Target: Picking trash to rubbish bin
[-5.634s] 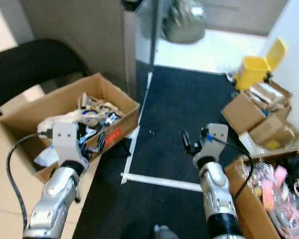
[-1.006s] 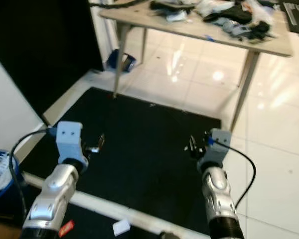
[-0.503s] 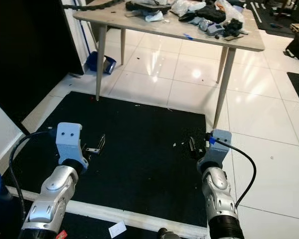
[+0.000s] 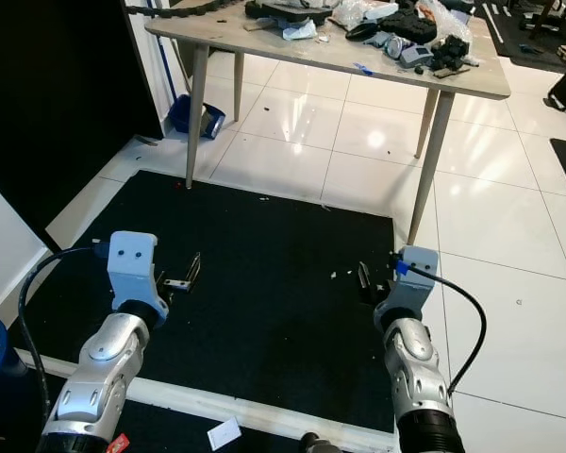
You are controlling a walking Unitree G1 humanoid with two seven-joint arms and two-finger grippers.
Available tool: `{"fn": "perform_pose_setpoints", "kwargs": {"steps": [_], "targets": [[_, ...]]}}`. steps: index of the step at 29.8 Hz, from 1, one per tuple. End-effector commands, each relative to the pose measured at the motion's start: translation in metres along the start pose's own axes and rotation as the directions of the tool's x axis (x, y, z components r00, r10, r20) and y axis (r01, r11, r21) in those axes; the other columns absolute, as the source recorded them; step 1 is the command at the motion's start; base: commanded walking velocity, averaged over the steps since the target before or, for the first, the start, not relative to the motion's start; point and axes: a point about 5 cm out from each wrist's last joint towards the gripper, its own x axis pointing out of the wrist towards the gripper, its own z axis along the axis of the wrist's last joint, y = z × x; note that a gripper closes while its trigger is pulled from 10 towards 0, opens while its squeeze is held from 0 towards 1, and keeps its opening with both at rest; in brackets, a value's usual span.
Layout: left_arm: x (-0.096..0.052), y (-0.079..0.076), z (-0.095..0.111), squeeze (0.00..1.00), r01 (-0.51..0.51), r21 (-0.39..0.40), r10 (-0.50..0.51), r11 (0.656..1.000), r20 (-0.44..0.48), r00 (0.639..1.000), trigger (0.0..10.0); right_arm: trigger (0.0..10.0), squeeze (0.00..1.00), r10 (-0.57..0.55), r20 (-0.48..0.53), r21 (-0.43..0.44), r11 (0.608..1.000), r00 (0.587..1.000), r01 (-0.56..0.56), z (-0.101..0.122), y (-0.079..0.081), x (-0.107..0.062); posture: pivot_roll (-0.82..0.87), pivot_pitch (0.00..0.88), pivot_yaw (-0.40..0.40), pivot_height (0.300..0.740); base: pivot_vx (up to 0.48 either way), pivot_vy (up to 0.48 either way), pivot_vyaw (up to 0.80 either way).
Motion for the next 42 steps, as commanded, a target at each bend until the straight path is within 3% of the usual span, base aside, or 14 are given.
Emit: {"fn": "perform_pose_setpoints", "kwargs": {"steps": [1, 42], "targets": [[-0.0025, -0.0029, -0.0034, 0.00, 0.002, -0.011, -0.003, 1.000, -0.006, 1.000, 10.0, 10.0, 0.00, -0.004, -0.021, -0.005, 1.000, 1.000, 0.004, -0.0047, -0.0004, -0.0029, 0.02, 0.125, -0.031, 0.740, 0.296, 0.000, 0.00], [-0.0013, -0.0089, -0.0007, 0.00, 0.009, -0.012, -0.009, 1.000, 0.006, 1.000, 10.0, 10.0, 0.00, 0.049, -0.008, -0.041, 0.998, 0.999, -0.049, -0.0011, 0.0075, -0.0018, 0.02, 0.147, -0.032, 0.740, 0.327, 0.000, 0.00]]}}
